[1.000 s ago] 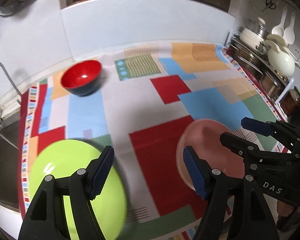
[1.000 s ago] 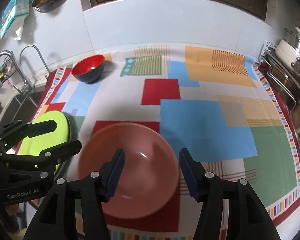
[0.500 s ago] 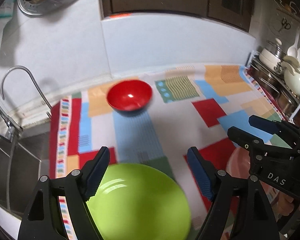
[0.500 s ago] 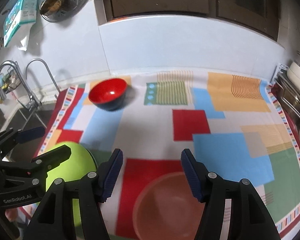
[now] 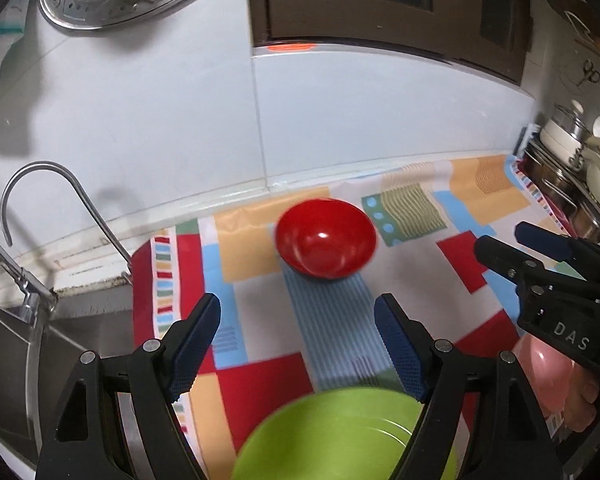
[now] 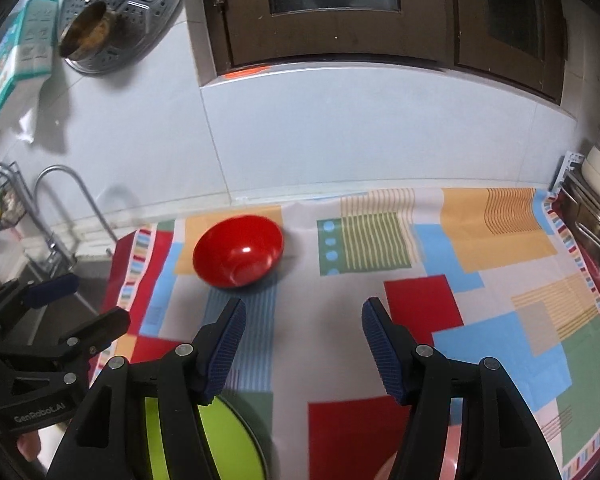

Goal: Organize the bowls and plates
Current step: 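Move both grippers to the rim of the red-and-black bowl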

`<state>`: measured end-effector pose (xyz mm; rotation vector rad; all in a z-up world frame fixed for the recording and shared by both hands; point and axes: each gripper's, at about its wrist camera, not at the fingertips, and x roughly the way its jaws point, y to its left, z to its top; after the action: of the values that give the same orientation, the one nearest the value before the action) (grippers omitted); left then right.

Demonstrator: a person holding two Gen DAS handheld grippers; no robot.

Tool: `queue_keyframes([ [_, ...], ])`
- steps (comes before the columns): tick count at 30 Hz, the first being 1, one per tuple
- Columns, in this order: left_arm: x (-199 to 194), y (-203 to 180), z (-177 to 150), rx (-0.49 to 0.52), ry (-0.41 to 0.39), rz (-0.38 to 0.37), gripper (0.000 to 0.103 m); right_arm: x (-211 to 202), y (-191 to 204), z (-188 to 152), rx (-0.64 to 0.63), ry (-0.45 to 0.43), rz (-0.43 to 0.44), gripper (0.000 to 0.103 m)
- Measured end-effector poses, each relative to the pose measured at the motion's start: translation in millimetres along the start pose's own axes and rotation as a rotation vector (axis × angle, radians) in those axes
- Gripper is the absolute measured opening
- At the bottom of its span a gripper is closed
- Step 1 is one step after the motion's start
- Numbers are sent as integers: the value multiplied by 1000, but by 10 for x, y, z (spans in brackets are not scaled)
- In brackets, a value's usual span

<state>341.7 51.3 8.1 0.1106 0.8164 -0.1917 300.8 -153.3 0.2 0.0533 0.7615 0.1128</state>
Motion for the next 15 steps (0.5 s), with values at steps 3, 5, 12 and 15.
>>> queue_keyframes([
  [3, 113, 135, 109, 2, -1, -4, 79, 87, 104, 110, 0, -9, -26, 61],
  [5, 188, 199, 172, 15, -1, -5, 79, 166, 140, 178, 15, -8, -33, 61],
  [12, 566, 337, 306, 55, 21, -23, 79, 572, 236, 338, 31, 61, -49, 61],
  [15, 835, 368, 352, 61, 53, -44, 79, 740, 299, 380, 7, 87, -57, 61],
])
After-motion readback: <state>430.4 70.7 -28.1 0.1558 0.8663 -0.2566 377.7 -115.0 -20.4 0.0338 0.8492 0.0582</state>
